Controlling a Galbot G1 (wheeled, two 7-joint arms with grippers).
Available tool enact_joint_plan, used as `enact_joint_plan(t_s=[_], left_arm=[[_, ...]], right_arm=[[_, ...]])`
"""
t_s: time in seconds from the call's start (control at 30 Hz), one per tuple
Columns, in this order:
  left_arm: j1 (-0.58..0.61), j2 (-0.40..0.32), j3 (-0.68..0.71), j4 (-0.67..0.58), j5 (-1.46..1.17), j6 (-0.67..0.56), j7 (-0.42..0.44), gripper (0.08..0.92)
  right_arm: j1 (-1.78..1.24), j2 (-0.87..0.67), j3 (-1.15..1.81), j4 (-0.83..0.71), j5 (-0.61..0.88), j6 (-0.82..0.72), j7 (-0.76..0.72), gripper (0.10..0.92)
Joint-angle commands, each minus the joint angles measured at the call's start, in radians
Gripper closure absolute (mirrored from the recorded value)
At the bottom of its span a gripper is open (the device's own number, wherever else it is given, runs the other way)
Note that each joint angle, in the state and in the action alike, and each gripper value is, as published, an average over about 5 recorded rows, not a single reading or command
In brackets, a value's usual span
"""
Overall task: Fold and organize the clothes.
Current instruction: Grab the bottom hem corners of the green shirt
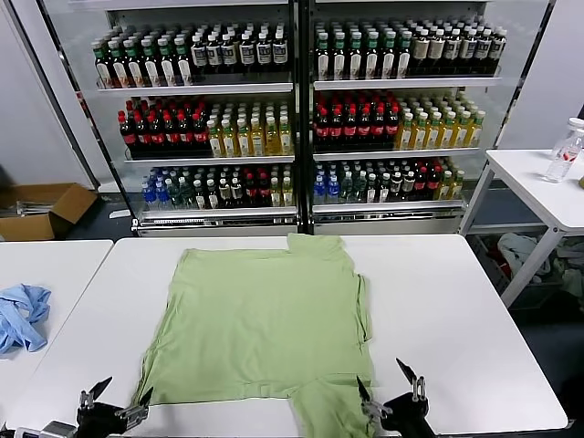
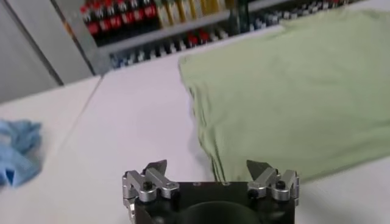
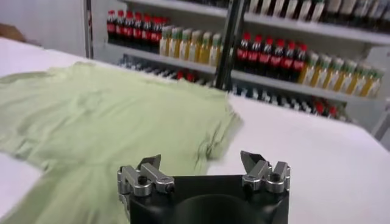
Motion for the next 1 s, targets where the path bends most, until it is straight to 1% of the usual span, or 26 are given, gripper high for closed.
enact_joint_plan(t_s=[0.03, 0.5, 0.57, 0.67, 0.77, 1.0], left_arm=[[0.055, 0.005, -0.014, -0.021, -0.057, 0.082, -0.02, 0.177], [-0.045, 0.006, 0.007, 0.007, -0.137, 0.053, -0.034, 0.177], [-0.054, 0.006, 0.02, 0.013, -0.134, 0.055, -0.036, 0.177], [-0.057, 0.004, 0.031, 0.025, -0.12, 0.059, -0.035, 0.177], [-0.056, 0.002, 0.038, 0.039, -0.113, 0.06, -0.03, 0.212], [-0.06, -0.008, 0.059, 0.057, -0.108, 0.053, -0.021, 0.406]], right_arm=[[-0.055, -0.015, 0.004, 0.009, 0.006, -0.002, 0.003, 0.203], [-0.003, 0.001, -0.04, -0.037, 0.006, -0.01, -0.003, 0.203], [0.012, 0.002, -0.049, -0.046, 0.005, -0.019, 0.001, 0.218], [0.027, 0.004, -0.06, -0.05, 0.006, -0.036, 0.004, 0.284], [0.033, 0.003, -0.068, -0.048, 0.017, -0.057, 0.007, 0.362], [0.046, 0.005, -0.089, -0.066, 0.055, -0.08, 0.01, 0.561]])
